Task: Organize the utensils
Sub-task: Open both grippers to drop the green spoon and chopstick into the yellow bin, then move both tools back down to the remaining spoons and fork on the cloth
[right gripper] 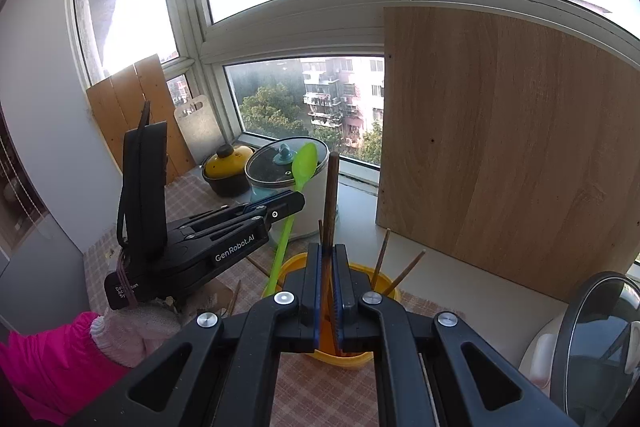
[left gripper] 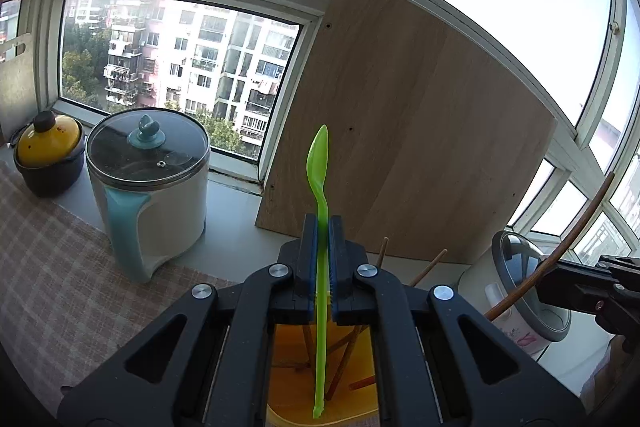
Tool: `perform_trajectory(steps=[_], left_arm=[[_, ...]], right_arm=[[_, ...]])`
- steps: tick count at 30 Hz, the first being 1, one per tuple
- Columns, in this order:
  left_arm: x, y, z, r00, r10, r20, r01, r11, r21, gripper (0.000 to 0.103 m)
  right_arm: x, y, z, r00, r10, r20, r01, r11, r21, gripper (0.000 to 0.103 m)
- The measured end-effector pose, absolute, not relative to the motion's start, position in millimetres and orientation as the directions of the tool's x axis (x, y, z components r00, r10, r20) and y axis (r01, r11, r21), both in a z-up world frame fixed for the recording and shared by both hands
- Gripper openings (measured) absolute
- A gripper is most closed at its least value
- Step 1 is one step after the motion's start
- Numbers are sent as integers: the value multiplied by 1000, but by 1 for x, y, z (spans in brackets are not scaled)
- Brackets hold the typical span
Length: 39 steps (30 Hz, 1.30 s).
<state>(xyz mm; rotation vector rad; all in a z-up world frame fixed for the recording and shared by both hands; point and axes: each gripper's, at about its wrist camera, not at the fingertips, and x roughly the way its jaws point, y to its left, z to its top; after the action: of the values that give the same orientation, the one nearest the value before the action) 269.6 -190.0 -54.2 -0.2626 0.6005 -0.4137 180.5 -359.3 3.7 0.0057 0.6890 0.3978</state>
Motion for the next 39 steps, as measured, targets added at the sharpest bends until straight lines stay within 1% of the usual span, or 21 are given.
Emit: perform_trajectory(steps=[6,18,19,22,24,26,32,34,36,39], left_arm=[[277,-196,-66,737,-439,-513,281,890,-359,2],[272,-200,-73,709,-446,-546,305,892,-333,2],[271,-199,-73,708,-448,-546,307,891,-334,2],[269,-197,-71,702,-451,-551,311,890,-334,2],[266,-195,-70,702,-453,-549,312,889,-335,2],[263,-193,-68,703,-453,-548,311,889,-336,3],[254,-181,-64,704,-451,-548,312,890,-332,4],[250,-174,-63,706,-448,-548,306,891,-335,10],[247,-167,-61,710,-445,-546,302,893,-334,20],[239,-152,-58,714,-436,-548,293,897,-332,22]], right_arm=[[191,-362,-9,682,351,-642,-345,928,141,2],[207,-359,-34,638,345,-688,-327,931,163,3],[208,-358,-35,637,343,-691,-325,932,163,4],[210,-357,-36,636,340,-693,-322,933,162,23],[211,-356,-37,636,333,-696,-318,935,157,23],[210,-356,-38,636,328,-698,-312,937,157,27],[206,-356,-38,643,317,-698,-298,942,154,29],[204,-354,-37,645,315,-696,-300,942,148,31],[201,-350,-35,650,312,-693,-303,943,140,37],[196,-344,-33,654,315,-688,-313,940,132,39]])
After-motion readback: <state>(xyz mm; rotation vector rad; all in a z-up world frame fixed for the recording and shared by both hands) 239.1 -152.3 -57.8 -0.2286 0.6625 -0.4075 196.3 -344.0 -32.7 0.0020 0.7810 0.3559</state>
